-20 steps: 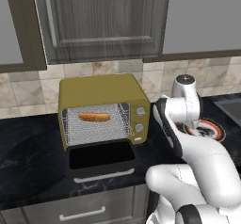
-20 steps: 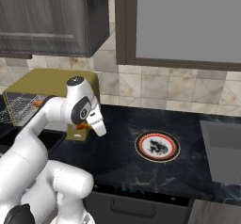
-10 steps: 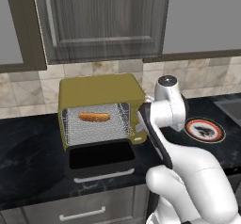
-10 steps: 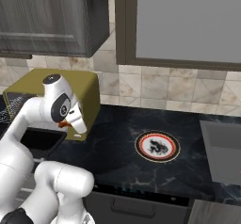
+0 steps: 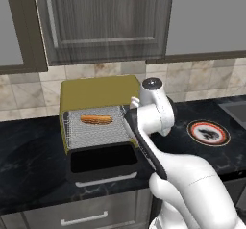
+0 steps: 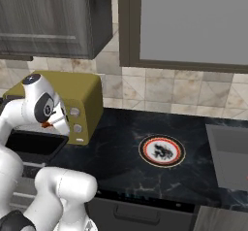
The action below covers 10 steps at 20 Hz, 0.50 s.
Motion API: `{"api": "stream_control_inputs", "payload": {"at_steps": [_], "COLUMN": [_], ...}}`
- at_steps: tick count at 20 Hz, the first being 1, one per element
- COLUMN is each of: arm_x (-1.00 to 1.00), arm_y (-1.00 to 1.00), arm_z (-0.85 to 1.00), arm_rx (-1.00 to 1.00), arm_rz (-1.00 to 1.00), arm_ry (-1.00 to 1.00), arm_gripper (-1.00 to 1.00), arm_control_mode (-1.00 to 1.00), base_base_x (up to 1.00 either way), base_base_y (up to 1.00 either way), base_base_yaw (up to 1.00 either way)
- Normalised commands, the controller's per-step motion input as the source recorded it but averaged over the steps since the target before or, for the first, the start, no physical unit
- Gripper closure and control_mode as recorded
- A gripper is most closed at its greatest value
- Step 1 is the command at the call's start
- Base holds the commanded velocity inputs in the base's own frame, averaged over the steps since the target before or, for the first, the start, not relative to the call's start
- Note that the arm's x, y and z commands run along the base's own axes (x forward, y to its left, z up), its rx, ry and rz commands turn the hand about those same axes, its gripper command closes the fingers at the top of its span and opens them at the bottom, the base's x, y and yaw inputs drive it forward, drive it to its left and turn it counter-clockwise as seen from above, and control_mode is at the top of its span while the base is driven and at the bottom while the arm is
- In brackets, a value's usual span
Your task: Open the toaster oven door. Place the hotdog bun on the bottom rack in the toaster oven and place the chicken drumstick on the top rack.
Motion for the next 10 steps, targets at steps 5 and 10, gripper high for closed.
{"api": "stream_control_inputs", "payload": {"at_steps": [5, 10], "arm_x": [0.00, 0.08], "arm_y": [0.55, 0.59], "arm_z": [0.05, 0.08], "arm_rx": [0.08, 0.04], "arm_rz": [0.11, 0.09], "arm_ry": [0.04, 0.01], "arm_gripper": [1.00, 1.00], "arm_control_mode": [-1.00, -1.00], "base_base_x": [0.00, 0.00], "base_base_y": [0.00, 0.00], "base_base_yaw": [0.00, 0.00]}}
